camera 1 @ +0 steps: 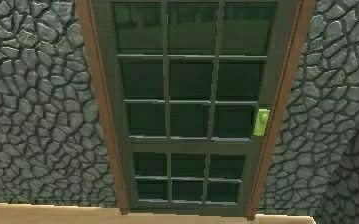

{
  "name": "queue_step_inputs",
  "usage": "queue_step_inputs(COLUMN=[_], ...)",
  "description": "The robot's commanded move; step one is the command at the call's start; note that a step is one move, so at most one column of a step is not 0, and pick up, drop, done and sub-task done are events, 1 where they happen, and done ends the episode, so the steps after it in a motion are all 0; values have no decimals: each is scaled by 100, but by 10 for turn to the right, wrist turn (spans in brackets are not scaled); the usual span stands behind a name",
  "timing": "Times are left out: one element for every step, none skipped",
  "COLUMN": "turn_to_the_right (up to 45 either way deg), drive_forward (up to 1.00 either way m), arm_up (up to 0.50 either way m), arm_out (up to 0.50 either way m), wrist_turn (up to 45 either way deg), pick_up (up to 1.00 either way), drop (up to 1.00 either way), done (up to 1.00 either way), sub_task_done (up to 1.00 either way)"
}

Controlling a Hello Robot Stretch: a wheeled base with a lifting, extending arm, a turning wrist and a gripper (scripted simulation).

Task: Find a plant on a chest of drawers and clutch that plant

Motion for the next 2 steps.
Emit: queue_step_inputs(turn_to_the_right=[0, -240], drive_forward=[20, 0], arm_up=[0, 0], arm_out=[0, 0], wrist_turn=[0, 0], pick_up=[0, 0], drop=[0, 0], done=[0, 0], sub_task_done=[0, 0])
